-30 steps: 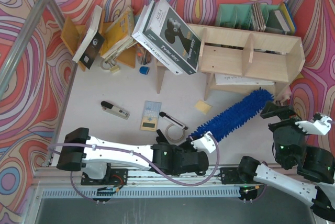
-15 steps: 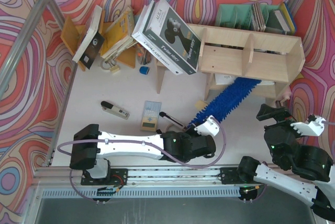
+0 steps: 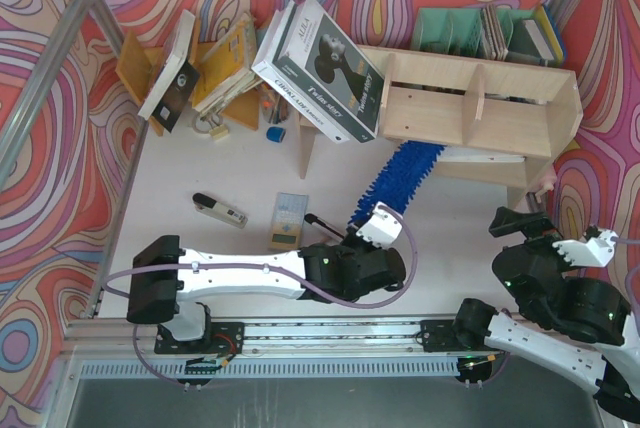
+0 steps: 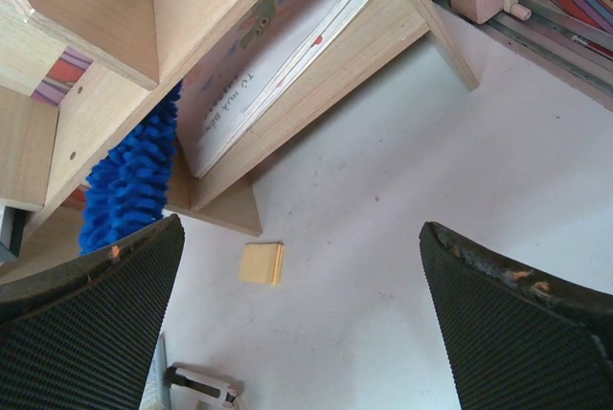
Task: Dust the bookshelf with a duster
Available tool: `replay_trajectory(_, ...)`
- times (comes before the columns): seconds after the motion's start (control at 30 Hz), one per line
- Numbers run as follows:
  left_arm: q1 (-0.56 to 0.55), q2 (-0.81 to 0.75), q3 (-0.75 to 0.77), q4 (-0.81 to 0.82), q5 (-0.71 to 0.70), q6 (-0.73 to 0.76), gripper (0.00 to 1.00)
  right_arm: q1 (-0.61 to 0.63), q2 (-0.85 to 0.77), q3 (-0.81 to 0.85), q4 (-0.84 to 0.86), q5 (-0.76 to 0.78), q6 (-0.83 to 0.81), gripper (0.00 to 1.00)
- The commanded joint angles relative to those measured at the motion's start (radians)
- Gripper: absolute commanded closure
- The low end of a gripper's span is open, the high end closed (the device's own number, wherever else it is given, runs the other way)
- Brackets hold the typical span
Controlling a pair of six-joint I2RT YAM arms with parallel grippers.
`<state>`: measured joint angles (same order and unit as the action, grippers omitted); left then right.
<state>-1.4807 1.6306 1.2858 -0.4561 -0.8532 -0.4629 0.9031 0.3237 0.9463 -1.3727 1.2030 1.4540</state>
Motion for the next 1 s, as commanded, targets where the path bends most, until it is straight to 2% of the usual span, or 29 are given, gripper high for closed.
replay_trajectory(0.0,0.016,-0.059,-0.019,-0.026,-0.144,-0.154,1.00,0.005,-0.009,-0.020,-0.020,0.024,0.024,0.01)
replay_trajectory(0.2,0.035,-0.033,0.000,-0.037,-0.128,-0.187,1.00,0.004,-0.012,-0.022,-0.018,0.023,0.023,0.01)
replay_trajectory(0.57,0.039,0.094,0.191,0.061,0.091,0.019,1.00,0.005,-0.021,-0.027,0.001,0.021,0.003,0.01)
replay_trajectory(0.77,0.031,0.223,0.382,-0.003,0.243,0.108,1.00,0.004,-0.042,-0.030,0.002,0.024,0.006,0.01)
replay_trajectory(0.97,0.015,0.235,0.393,-0.025,0.274,0.130,1.00,0.004,-0.063,-0.034,0.010,0.023,0.002,0.01)
